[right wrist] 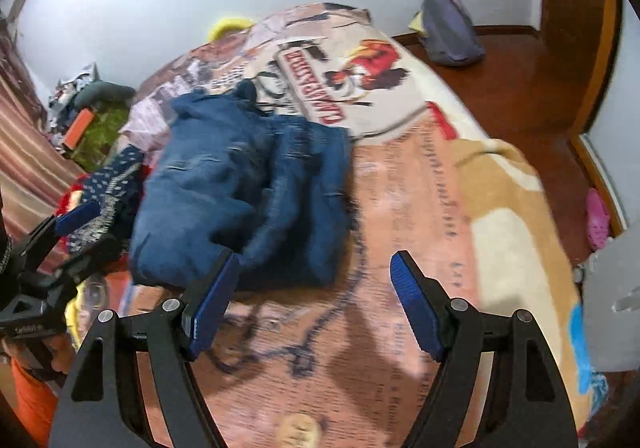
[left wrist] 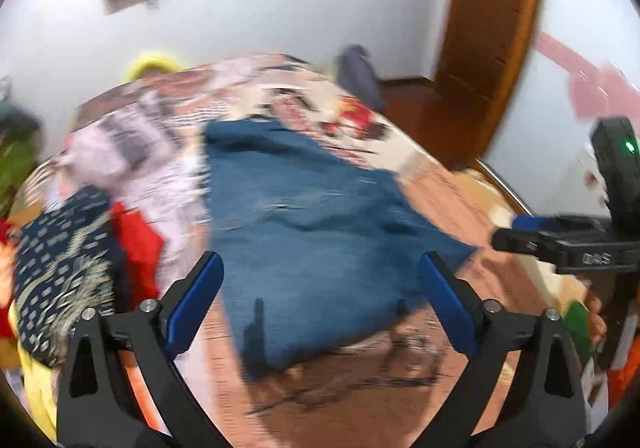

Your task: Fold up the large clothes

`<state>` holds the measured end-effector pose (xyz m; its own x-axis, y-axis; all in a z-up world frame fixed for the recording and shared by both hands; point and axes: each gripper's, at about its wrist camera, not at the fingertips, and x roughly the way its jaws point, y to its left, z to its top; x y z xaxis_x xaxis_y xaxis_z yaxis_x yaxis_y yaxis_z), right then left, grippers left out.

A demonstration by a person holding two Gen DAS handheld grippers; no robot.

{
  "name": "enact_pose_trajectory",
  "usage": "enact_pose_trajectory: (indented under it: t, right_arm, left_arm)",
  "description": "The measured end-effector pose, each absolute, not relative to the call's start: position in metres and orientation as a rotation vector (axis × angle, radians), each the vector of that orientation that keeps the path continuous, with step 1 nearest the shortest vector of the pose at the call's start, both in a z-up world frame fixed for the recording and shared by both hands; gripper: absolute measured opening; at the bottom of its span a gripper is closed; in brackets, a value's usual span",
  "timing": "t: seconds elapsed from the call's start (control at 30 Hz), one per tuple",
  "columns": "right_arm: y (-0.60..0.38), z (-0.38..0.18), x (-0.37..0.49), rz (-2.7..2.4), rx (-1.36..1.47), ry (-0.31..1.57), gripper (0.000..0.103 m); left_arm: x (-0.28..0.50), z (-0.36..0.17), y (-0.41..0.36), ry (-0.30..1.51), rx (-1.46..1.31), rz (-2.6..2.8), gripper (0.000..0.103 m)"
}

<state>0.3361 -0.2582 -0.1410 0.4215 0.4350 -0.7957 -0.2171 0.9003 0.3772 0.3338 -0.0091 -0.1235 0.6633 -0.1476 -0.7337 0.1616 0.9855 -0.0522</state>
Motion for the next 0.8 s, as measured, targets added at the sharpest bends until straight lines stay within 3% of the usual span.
enact_pose_trajectory:
  t: [0.33, 0.6, 0.63, 0.8]
  right_arm:
    - [-0.196, -0.177, 0.39, 0.487, 0.145, 1.196, 0.075]
    - [-0.192, -0.205, 0.421, 0.562, 0.15, 1.255, 0.075]
    - [-0.194, -0.205, 0.42, 0.574, 0.176, 1.233, 0.073]
    - [-0.189, -0.187, 0.405, 0.618, 0.194, 1.146, 0.021]
  left_arm:
    - [0.351, -0.205, 0.027, 0.983, 0.017, 0.019, 0.099]
    - [0.358, -0.225, 0.041, 0.997, -0.126, -0.045, 0.103]
    - [0.359, -0.227, 0.044, 1.003, -0.147, -0.052, 0.103]
    - [0.36, -0.221, 0.047, 1.021, -0.187, -0.05, 0.103]
